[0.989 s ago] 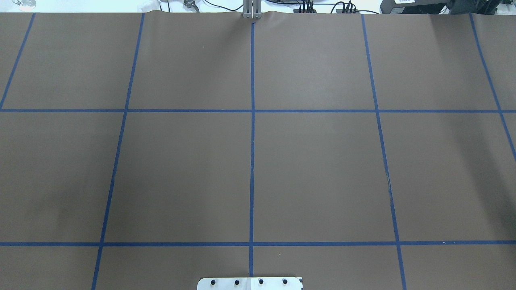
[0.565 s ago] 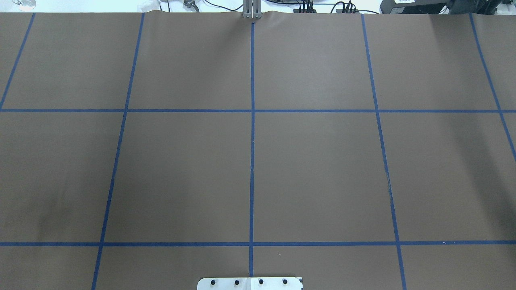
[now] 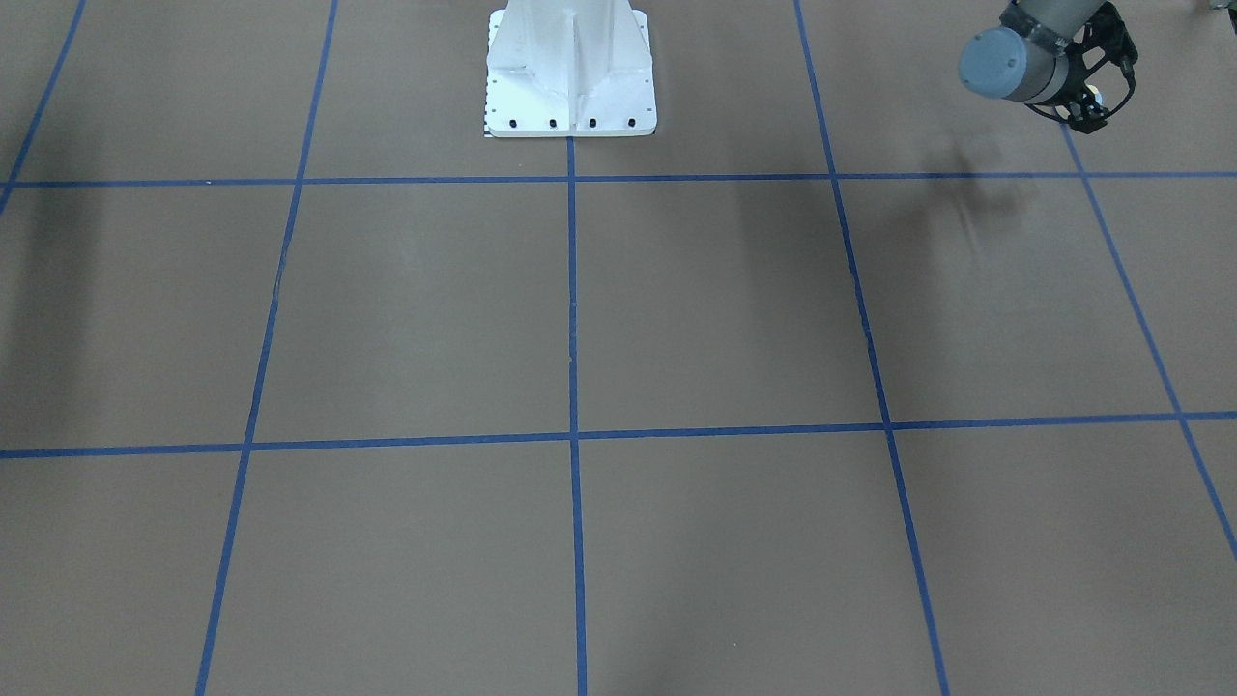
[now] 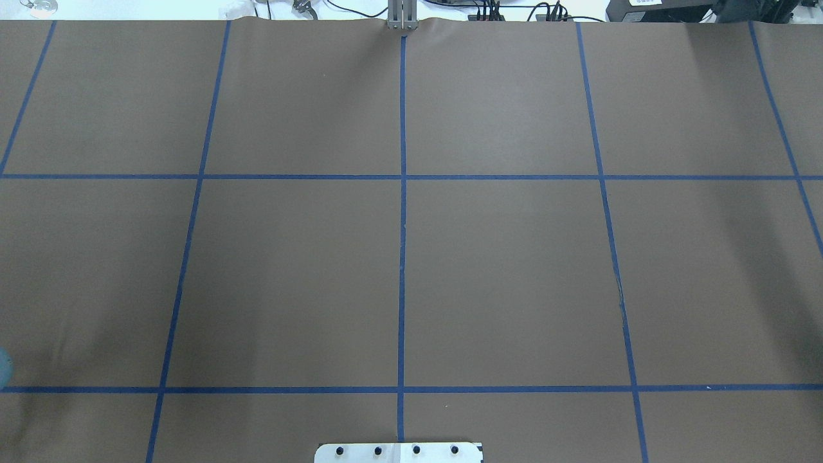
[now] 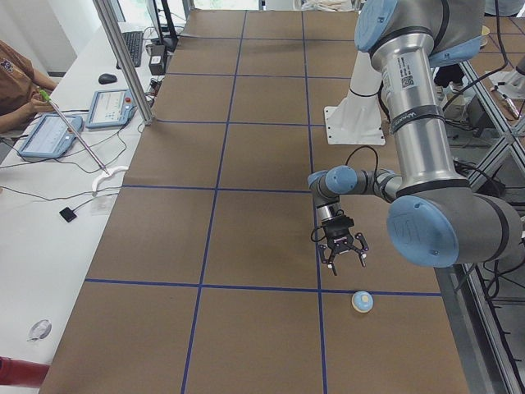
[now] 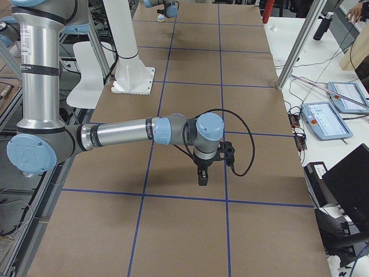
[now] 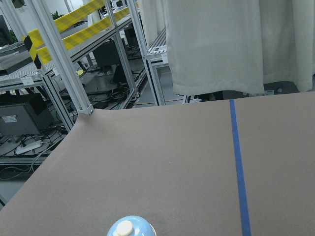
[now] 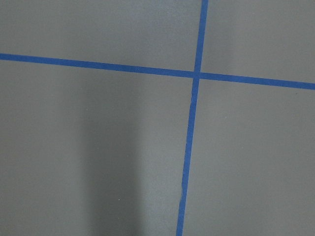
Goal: Place and press bell with both arms
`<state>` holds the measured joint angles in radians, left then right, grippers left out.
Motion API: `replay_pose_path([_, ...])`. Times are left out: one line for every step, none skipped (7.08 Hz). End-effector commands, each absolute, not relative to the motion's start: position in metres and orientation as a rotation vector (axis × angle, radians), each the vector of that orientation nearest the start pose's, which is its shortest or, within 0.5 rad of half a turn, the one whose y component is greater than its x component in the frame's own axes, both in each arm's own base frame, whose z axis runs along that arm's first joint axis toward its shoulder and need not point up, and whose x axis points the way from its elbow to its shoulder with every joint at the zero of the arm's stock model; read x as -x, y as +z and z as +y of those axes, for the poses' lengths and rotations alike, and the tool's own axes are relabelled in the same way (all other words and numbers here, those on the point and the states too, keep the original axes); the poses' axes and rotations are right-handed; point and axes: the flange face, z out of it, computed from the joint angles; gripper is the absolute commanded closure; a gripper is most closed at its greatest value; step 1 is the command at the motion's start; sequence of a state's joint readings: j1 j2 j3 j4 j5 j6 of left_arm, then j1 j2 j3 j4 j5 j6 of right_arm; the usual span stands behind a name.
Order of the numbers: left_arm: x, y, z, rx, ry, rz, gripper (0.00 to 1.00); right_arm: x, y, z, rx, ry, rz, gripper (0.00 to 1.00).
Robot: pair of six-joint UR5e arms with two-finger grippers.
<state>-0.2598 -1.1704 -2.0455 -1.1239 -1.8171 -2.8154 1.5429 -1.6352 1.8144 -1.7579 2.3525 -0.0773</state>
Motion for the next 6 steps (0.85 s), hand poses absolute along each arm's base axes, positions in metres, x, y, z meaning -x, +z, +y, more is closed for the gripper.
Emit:
replay_pose_path([-0.263,0.681,-0.160,0.033,-1.492,-0.505,0.00,-0.050,0.588,-0.459,-0.010,-0.092,-0.783,0.00])
replay_pose_path([-0.262,0.689,-0.157,0.023,-1.485,-0.515,0.00,-0.051,0.588,-0.459,-0.010,-0.090,-0.781,0.00])
replay_pose_path([-0.259,0.695,-0.156,0.020,-1.484,-0.532,0.00,-0.051,0.587,-0.461,-0.012,-0.091,-0.781,0.00])
replay_pose_path([-0.258,0.703,-0.155,0.023,-1.491,-0.541,0.00,-0.050,0.585,-0.461,-0.015,-0.093,-0.782,0.00])
replay_pose_path([-0.257,0.720,-0.154,0.021,-1.499,-0.545,0.00,-0.050,0.584,-0.461,-0.016,-0.092,-0.782,0.00])
replay_pose_path([-0.259,0.721,-0.154,0.023,-1.512,-0.535,0.00,-0.050,0.581,-0.461,-0.024,-0.096,-0.782,0.00])
